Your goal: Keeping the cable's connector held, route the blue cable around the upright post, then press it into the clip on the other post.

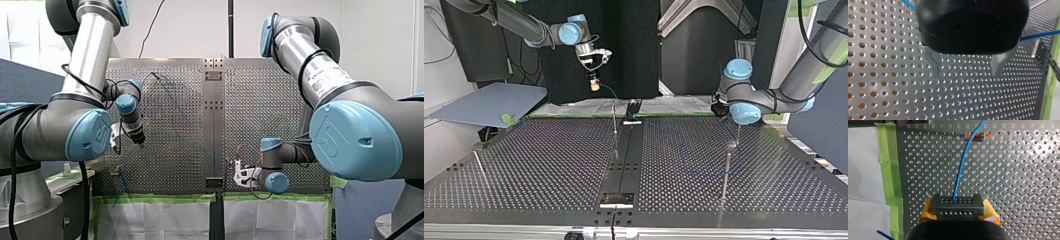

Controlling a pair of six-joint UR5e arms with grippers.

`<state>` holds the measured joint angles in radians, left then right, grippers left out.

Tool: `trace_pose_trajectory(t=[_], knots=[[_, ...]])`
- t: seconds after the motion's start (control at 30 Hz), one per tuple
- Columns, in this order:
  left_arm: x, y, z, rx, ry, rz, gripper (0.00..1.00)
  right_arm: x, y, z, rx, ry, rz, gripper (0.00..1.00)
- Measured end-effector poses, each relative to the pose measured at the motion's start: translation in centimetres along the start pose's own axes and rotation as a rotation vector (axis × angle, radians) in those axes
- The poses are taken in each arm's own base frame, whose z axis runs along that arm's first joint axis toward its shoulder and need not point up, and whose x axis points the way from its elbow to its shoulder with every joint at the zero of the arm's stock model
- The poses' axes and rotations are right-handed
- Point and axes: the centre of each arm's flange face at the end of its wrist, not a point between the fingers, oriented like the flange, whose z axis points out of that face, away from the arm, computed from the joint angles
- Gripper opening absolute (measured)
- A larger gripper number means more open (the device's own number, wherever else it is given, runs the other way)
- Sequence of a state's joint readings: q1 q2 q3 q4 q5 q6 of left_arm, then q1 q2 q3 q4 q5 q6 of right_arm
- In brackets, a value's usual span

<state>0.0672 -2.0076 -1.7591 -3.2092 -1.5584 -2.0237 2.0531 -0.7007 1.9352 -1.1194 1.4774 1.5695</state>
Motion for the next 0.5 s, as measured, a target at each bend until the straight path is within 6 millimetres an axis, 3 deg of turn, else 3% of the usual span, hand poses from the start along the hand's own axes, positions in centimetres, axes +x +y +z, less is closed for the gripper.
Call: trace_pose_trajectory(t=[0.5], knots=[[-1.1, -0.5, 1.3, 0.119, -0.062, -0.096, 1.00, 0.0, 0.0, 0.0, 0.000, 0.001, 0.000, 0.00]])
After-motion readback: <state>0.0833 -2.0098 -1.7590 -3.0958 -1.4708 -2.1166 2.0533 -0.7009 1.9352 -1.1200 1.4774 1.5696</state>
